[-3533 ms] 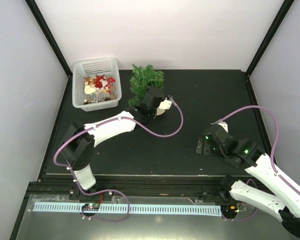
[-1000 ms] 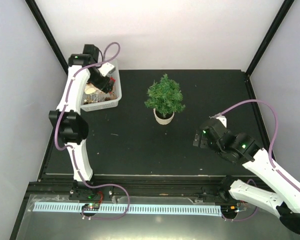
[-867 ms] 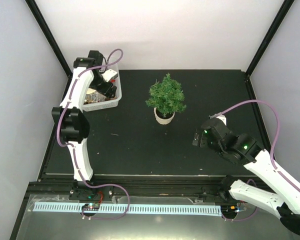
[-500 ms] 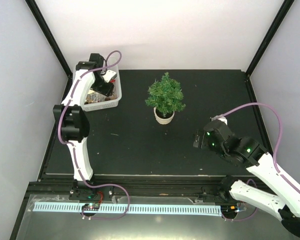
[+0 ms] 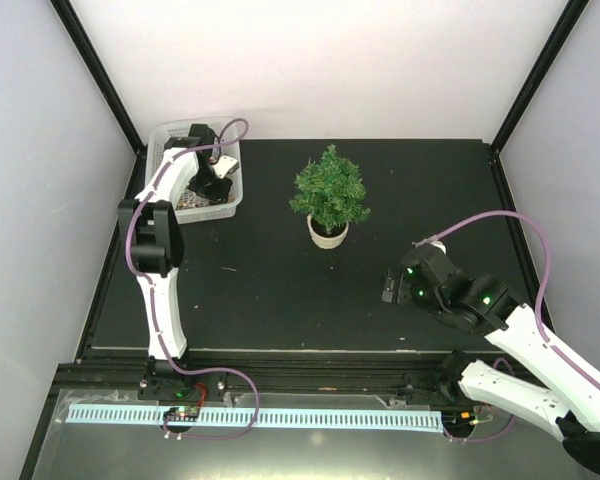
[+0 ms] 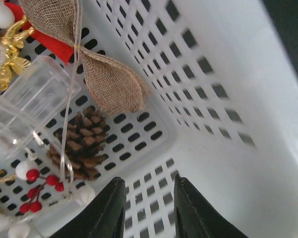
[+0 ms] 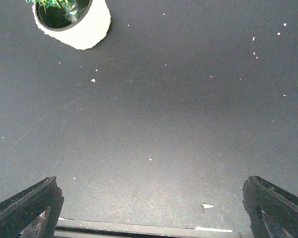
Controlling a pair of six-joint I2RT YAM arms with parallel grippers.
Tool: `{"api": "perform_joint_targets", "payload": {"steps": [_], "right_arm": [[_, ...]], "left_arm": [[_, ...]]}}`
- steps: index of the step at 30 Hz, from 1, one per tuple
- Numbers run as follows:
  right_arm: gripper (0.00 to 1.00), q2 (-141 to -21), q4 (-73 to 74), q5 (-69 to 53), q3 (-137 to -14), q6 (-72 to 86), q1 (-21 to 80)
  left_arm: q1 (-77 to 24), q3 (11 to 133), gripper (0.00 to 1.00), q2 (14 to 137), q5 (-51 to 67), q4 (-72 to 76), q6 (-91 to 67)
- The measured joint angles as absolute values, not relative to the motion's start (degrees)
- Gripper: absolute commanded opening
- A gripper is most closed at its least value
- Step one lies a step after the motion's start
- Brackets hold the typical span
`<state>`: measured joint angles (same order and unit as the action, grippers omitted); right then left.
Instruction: Decorate the small christmas tree
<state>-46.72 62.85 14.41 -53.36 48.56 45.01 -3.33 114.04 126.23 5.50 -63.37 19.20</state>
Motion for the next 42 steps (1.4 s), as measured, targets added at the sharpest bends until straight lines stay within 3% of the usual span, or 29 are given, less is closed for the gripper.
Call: {"api": "perform_joint_targets", "payload": {"steps": [7, 18, 24, 31, 36, 42], "right_arm": [[1.0, -47.66, 61.82, 13.87, -52.51, 48.07, 45.01], [1.0, -50.76, 60.36, 13.93, -52.4, 44.99, 45.01], [1.0, -51.77, 59.31, 13.76, -52.4, 44.21, 45.01], [1.0, -53.1, 59.22, 13.69, -52.47, 43.77, 45.01], [1.0, -52.53, 60.01, 13.98, -52.64, 43.77, 45.01], [1.0, -50.74, 60.88, 14.31, -52.64, 43.83, 45.01]], "left_arm": [[-3.49, 98.72, 0.19, 120.92, 9.85, -60.29, 19.44], [-8.45, 72.34, 0.18, 102.17, 19.14, -60.38, 20.62], [-13.23, 69.89, 0.23, 97.08, 27.75, -62.63, 22.74], [-22.22, 69.06, 0.22, 99.18, 37.71, -64.97, 23.81], [-24.51, 68.99, 0.26, 100.25, 41.82, -65.78, 24.4], [-28.69, 68.73, 0.21, 100.12, 43.68, -66.0, 24.73]]}}
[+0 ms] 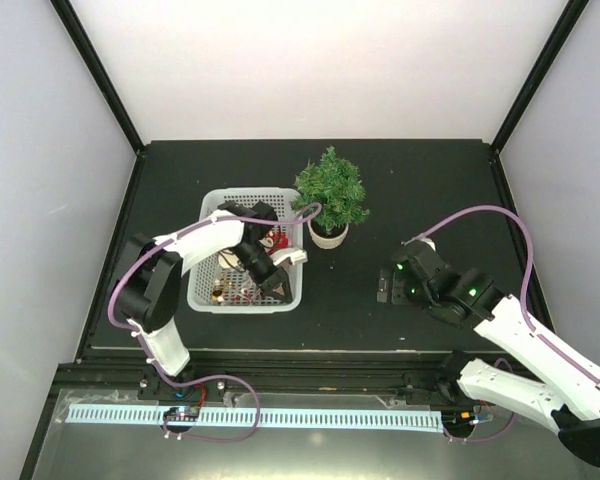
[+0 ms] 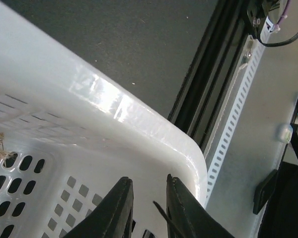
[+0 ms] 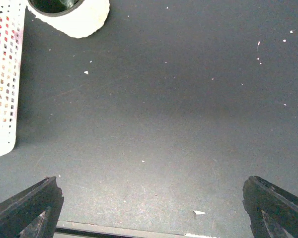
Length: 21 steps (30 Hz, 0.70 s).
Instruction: Decorate the small christmas tree
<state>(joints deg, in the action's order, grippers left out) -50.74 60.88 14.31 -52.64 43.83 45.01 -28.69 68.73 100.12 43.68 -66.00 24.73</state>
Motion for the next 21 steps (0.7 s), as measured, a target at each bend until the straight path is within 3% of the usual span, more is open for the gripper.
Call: {"api": "perform_joint_targets", "payload": {"steps": [6, 12, 15, 21], "right_arm": [[0.98, -50.43, 61.98, 14.46, -53.67, 43.79, 45.01], [0.91, -50.96, 62.06, 14.24, -58.61, 41.36, 45.01], [0.91, -53.69, 61.34, 13.56, -65.45, 38.24, 45.01], [0.93, -67.77, 56.9, 13.08, -83.81, 30.39, 45.01]], "left_arm": [[-27.44, 68.71, 0.22, 96.55, 41.06, -66.02, 24.69], [-19.11, 68.64, 0.34, 89.21, 35.42, -66.57, 25.54], [-13.98, 68.62, 0.41, 86.91, 31.99, -66.65, 26.13], [-8.32, 67.77, 0.42, 82.26, 23.27, -66.0, 26.22]]}}
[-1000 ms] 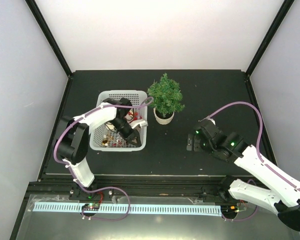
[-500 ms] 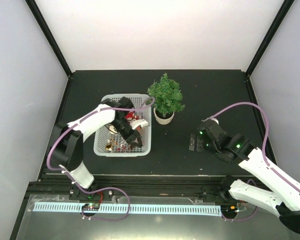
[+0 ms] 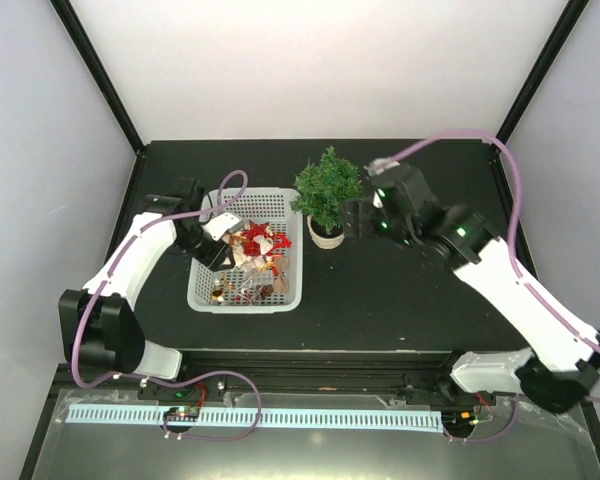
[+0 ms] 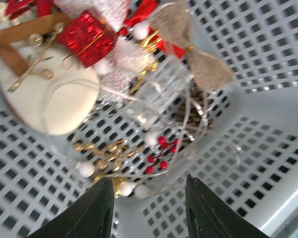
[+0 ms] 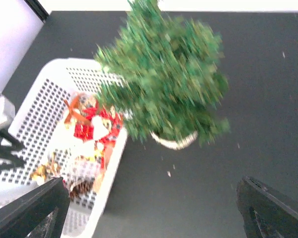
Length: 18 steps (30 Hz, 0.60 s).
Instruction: Decorate the small christmas tree
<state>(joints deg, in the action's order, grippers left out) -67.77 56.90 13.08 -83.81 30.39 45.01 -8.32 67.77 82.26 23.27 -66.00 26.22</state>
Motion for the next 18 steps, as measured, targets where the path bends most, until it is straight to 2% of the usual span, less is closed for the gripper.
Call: {"api": "perform_joint_targets", "payload": {"steps": [8, 10, 13, 18], "right_arm": [[0.98, -88.92, 53.45, 15.05, -103.66, 23.38, 44.84], [0.98, -93.3, 52.69, 15.46, -107.66, 22.31, 44.49], [0.91, -99.31, 52.21, 15.25, -112.33, 20.95, 42.65], [0.91, -103.48, 51.86, 14.59, -115.2, 20.38, 40.42]], "left_arm": [[-7.14, 65.12, 0.42, 80.23, 15.57, -63.55, 23.27], [-6.87, 65.52, 0.42, 79.9, 15.66, -63.35, 22.24], [-6.7, 67.77, 0.42, 78.26, 15.9, -63.42, 20.82], [-5.98, 69.14, 0.42, 74.98, 15.86, -63.68, 20.51]]}}
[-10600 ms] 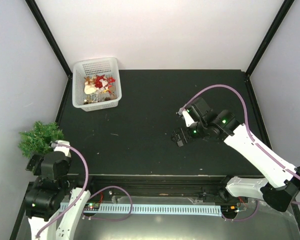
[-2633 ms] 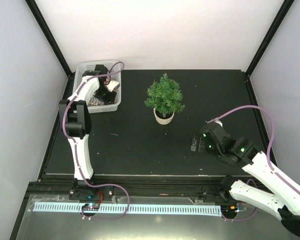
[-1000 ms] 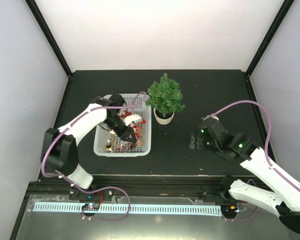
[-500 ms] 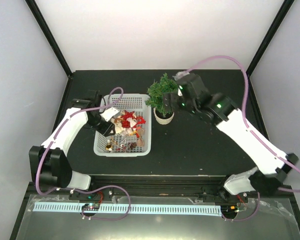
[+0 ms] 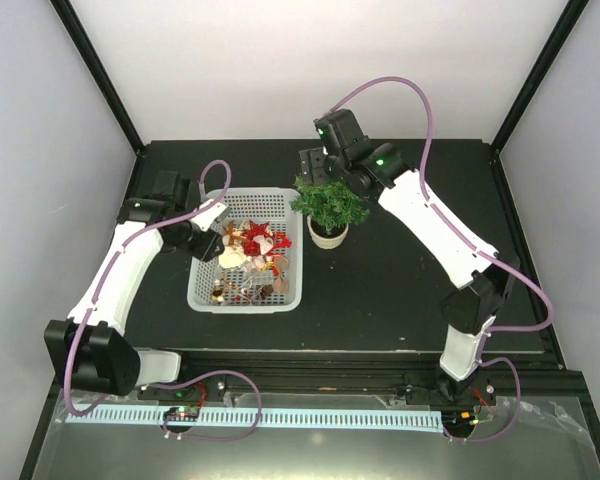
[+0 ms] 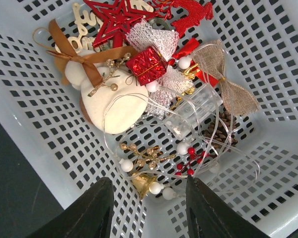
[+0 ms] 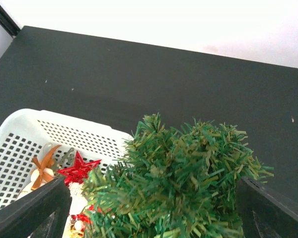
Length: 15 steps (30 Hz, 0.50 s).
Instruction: Decorate the small christmas tree
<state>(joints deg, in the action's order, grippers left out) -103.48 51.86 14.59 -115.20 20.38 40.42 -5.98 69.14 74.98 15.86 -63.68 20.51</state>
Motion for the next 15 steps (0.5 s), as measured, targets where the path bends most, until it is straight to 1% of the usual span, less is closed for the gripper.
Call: {"api": "perform_joint_targets", "payload": {"steps": [1, 3, 5, 7, 9, 10, 11, 12, 15], "right_arm": [[0.88, -104.05, 51.88, 14.48, -115.44, 20.38, 40.12], [0.74, -104.99, 51.83, 14.11, -115.61, 20.43, 39.42], [0.53, -105.67, 51.86, 13.28, -115.59, 20.78, 38.68], [0.35, -105.95, 51.9, 12.67, -115.59, 20.56, 37.93], [0.21, -106.02, 51.92, 11.99, -115.59, 20.64, 37.36], [0.16, -106.02, 51.92, 11.7, -115.59, 20.82, 37.12], [0.14, -106.0, 51.92, 11.4, -115.59, 21.34, 36.93], [0.08, -106.0, 51.9, 11.31, -115.59, 21.26, 36.91], [0.02, -105.27, 51.42, 11.0, -114.26, 21.61, 36.93]], "left_arm": [[-5.8, 69.25, 0.42, 74.52, 15.88, -63.81, 20.43], [-5.58, 69.3, 0.43, 73.78, 15.9, -63.99, 20.25], [-5.39, 69.3, 0.43, 72.84, 16.05, -64.36, 19.86], [-5.3, 69.38, 0.43, 72.05, 16.32, -64.71, 19.49], [-5.28, 69.91, 0.43, 71.7, 16.47, -65.12, 19.29], [-5.26, 70.19, 0.43, 71.59, 16.58, -65.12, 19.25], [-5.19, 70.43, 0.43, 71.55, 16.69, -65.12, 19.25], [-5.19, 70.5, 0.43, 71.53, 16.73, -65.1, 19.22], [-5.08, 70.5, 0.43, 71.53, 16.91, -65.12, 19.16]]}}
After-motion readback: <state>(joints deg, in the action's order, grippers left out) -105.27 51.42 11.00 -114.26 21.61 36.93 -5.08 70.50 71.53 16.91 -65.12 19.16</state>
